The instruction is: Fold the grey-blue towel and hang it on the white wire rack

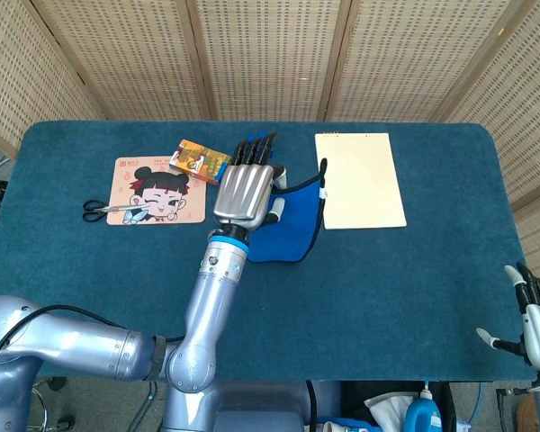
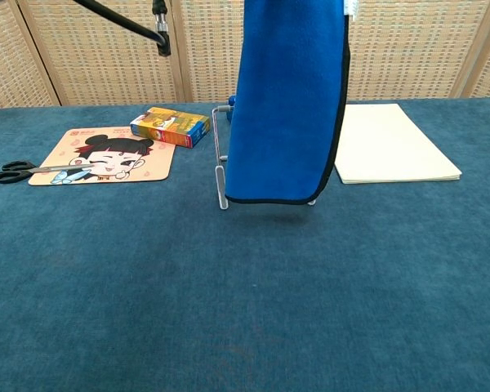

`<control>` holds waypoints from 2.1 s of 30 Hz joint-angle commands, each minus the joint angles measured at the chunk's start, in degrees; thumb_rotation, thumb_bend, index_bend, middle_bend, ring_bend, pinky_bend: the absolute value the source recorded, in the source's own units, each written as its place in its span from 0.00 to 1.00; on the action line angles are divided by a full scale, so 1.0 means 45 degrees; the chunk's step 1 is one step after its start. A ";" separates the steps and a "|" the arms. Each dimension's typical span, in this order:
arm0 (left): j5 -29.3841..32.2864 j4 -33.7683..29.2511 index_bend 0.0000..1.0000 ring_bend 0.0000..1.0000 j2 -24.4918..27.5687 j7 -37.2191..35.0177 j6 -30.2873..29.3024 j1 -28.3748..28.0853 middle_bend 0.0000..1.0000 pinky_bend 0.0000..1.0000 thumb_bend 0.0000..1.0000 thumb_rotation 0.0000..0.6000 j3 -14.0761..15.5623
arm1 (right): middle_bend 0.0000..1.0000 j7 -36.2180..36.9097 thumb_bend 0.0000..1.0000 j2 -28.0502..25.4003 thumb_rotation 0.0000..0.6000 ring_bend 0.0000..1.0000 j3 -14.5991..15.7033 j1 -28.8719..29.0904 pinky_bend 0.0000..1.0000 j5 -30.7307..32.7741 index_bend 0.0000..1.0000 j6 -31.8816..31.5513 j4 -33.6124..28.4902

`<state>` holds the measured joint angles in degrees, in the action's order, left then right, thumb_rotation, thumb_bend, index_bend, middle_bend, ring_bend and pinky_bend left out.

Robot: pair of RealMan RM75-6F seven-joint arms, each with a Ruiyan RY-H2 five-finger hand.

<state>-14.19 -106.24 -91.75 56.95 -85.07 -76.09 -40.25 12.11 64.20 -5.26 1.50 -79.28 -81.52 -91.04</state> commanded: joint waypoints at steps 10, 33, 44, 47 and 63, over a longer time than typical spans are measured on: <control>0.0524 0.1594 1.00 0.00 0.0539 -0.0481 0.0756 -0.0016 0.00 0.00 0.45 1.00 -0.0147 | 0.00 -0.0013 0.00 0.0047 1.00 0.00 -0.0035 0.0039 0.00 0.0128 0.00 0.0137 0.0110; 0.1997 0.6329 1.00 0.00 -0.0724 -0.1256 0.3336 -0.0934 0.00 0.00 0.45 1.00 0.0265 | 0.00 -0.0773 0.00 0.0410 1.00 0.00 -0.0141 0.0294 0.00 0.0729 0.00 0.0732 0.0431; 0.1467 0.9617 1.00 0.00 -0.1919 -0.2728 0.5207 -0.1331 0.00 0.00 0.45 1.00 0.0213 | 0.00 -0.1118 0.00 0.0547 1.00 0.00 -0.0248 0.0377 0.00 0.1154 0.00 0.0981 0.0533; 0.0997 1.0072 1.00 0.00 -0.2018 -0.3375 0.5335 -0.1426 0.00 0.00 0.45 1.00 0.0008 | 0.00 -0.1169 0.00 0.0570 1.00 0.00 -0.0269 0.0384 0.00 0.1221 0.00 0.1008 0.0573; 0.1273 1.2720 0.99 0.00 -0.2985 -0.3496 0.6155 -0.1755 0.00 0.00 0.43 1.00 -0.0071 | 0.00 -0.1259 0.00 0.0602 1.00 0.00 -0.0301 0.0389 0.00 0.1326 0.00 0.1069 0.0621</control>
<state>-9.08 -50.44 -104.17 40.60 -58.29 -83.78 -40.91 6.44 66.91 -6.62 3.25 -73.31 -76.71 -88.24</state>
